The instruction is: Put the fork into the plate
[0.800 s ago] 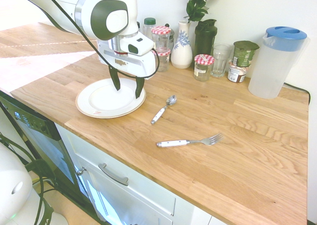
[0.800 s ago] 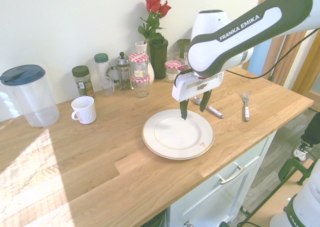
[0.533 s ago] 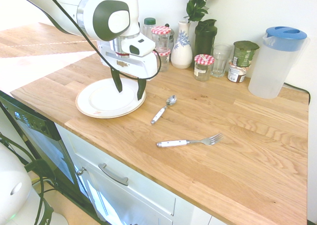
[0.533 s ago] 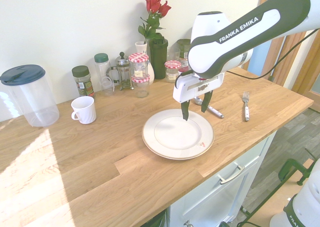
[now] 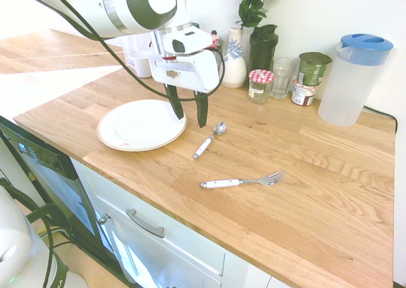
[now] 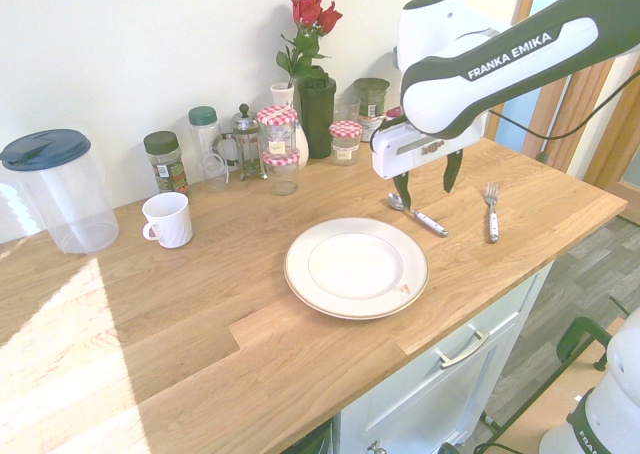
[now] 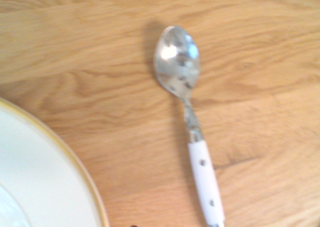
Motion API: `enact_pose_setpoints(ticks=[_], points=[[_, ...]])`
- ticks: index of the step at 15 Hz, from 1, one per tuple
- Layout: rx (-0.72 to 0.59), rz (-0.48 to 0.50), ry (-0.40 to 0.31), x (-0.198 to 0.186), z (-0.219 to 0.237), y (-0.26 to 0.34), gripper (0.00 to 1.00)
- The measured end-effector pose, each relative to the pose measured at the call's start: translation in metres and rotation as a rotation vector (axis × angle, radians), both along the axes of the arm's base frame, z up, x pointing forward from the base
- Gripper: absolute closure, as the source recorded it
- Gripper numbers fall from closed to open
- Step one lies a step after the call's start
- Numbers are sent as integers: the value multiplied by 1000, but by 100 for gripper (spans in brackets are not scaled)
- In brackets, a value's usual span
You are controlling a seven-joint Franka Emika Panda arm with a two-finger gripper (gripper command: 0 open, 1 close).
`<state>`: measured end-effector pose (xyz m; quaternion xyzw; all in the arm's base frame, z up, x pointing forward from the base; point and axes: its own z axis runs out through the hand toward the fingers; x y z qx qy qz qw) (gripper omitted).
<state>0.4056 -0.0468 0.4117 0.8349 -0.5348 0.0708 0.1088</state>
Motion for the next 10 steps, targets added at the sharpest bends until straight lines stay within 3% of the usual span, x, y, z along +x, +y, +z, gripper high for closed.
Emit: enact_pose_setpoints(ticks=[10], points=[[4,-269,-71,-61,-35,-76,0]])
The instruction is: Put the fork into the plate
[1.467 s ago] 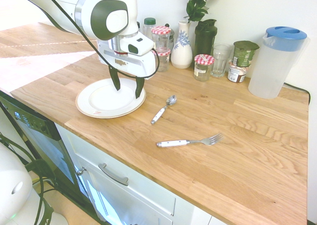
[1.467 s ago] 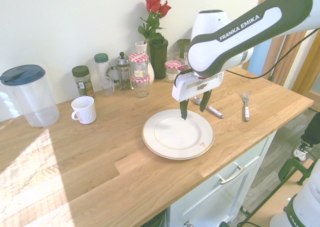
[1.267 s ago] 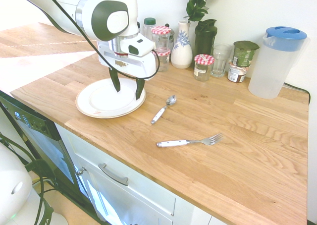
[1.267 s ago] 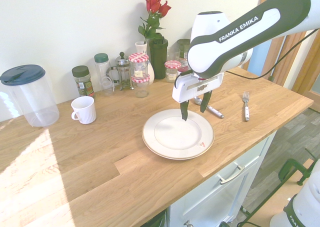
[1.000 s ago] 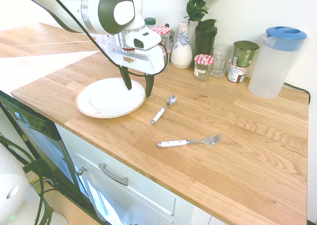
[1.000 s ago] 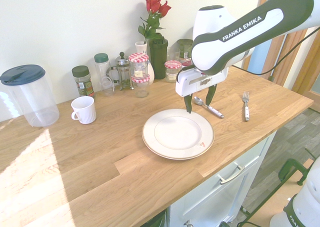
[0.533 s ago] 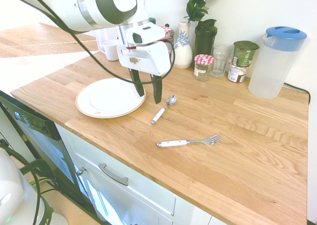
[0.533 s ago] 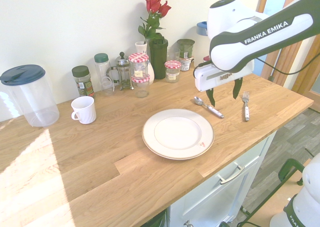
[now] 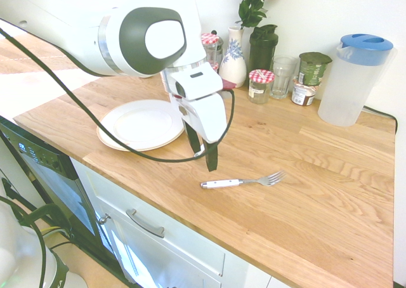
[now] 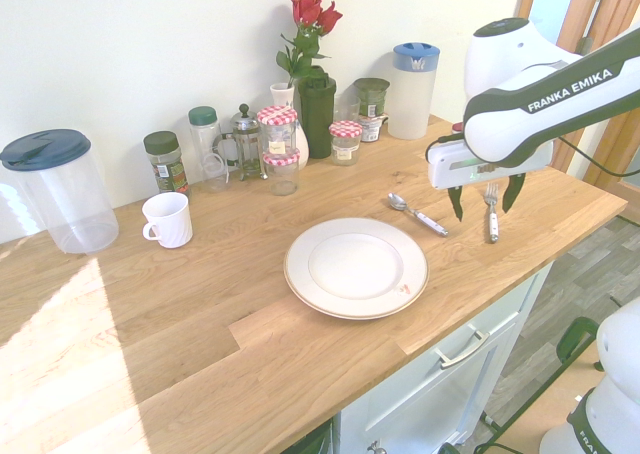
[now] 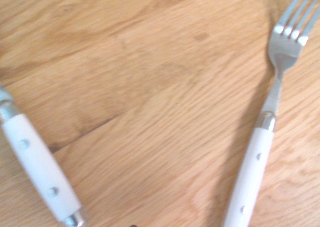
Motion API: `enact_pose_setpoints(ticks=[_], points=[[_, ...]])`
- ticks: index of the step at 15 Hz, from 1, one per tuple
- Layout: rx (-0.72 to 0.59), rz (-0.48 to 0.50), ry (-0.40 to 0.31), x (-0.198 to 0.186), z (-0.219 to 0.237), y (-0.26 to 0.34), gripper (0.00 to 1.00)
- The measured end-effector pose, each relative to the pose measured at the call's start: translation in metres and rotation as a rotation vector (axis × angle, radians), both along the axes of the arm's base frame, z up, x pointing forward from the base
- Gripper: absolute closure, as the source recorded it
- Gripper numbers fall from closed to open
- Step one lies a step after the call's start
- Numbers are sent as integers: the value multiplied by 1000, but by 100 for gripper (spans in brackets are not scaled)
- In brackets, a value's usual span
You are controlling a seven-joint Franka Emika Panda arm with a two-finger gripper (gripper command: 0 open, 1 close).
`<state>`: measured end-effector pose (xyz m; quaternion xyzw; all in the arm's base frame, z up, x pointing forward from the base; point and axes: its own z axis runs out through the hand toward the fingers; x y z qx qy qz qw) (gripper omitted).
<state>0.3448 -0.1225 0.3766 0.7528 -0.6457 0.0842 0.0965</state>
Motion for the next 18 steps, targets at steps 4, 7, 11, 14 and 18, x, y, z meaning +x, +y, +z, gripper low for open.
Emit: enact_pose_setpoints(ticks=[4,7,11,14,18], points=[[16,-79,-38,-6,-4,-32,0],[42,-140,-40,-8,-18,-47,0],[108,-235,-103,-3,-32,-58,0],[130,-275,-109,-5,-38,-63,100],[147,-312,-130,-6,-37,-67,100]])
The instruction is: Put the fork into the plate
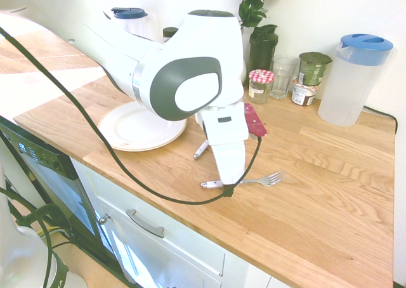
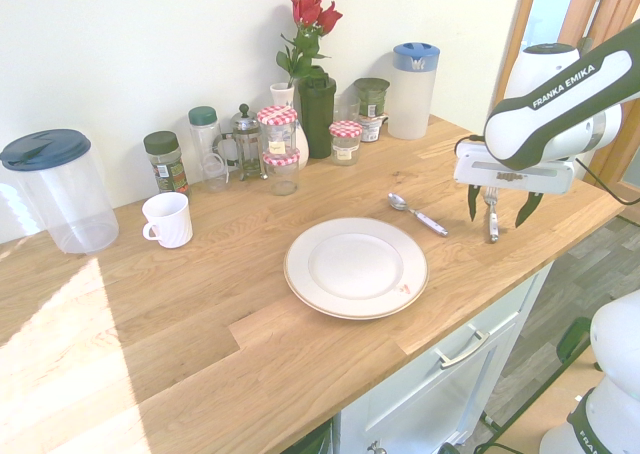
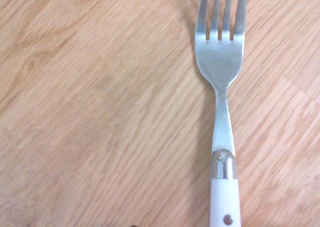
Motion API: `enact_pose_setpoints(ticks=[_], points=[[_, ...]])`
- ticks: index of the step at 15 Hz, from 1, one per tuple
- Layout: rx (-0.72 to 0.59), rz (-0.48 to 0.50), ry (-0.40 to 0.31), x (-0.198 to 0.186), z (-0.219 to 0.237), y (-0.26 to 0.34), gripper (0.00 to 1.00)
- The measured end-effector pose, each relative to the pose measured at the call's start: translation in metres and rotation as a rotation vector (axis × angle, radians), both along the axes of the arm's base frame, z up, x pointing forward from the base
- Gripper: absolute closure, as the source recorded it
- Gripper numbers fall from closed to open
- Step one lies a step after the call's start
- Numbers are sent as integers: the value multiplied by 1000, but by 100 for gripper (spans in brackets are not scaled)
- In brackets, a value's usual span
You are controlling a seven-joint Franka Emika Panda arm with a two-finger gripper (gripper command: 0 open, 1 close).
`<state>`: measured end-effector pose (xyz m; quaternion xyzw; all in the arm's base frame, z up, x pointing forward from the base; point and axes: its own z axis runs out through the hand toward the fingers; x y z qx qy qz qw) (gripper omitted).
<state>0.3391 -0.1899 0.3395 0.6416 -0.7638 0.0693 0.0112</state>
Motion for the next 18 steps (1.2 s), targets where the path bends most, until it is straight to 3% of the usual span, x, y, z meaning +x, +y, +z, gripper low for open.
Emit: enact_pose_setpoints(ticks=[18], points=[[26,-43,-10,2,-12,-7,100]])
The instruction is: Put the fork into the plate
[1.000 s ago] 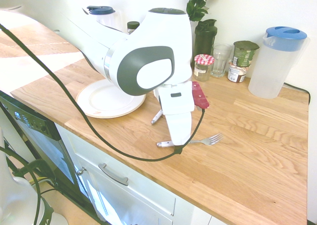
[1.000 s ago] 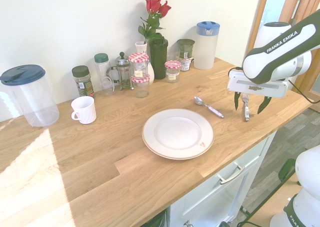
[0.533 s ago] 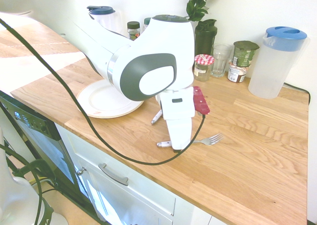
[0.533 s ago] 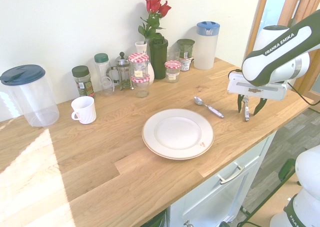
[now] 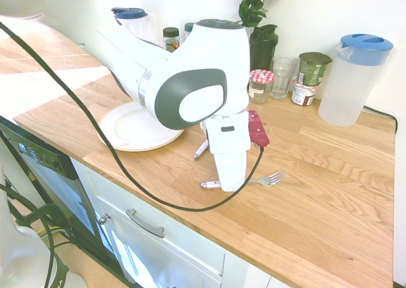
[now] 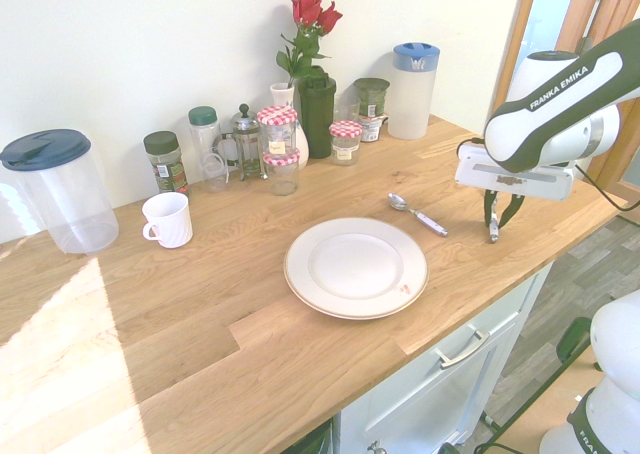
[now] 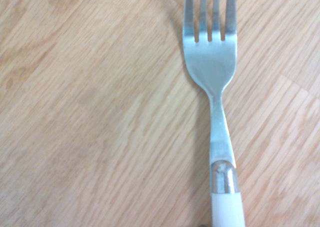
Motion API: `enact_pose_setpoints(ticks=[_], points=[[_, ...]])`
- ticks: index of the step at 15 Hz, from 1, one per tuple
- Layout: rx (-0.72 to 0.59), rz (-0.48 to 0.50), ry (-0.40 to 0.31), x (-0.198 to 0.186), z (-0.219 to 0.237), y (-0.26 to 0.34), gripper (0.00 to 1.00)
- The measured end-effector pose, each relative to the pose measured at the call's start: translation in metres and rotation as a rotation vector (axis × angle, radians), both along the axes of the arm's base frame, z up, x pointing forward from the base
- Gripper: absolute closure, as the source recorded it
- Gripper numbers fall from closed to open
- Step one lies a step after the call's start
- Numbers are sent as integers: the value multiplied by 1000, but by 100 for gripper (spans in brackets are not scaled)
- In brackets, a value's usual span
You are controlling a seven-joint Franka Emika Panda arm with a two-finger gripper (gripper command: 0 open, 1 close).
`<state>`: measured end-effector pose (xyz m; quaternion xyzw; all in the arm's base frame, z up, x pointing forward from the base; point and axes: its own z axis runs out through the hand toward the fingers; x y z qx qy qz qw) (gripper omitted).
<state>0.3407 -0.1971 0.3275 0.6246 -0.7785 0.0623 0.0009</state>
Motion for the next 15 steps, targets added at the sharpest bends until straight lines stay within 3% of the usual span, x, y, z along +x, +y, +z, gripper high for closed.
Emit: enact_pose_setpoints(ticks=[9,15], points=[[-5,12,-3,2,1,4,100],[-67,54,-54,7,33,7,100]])
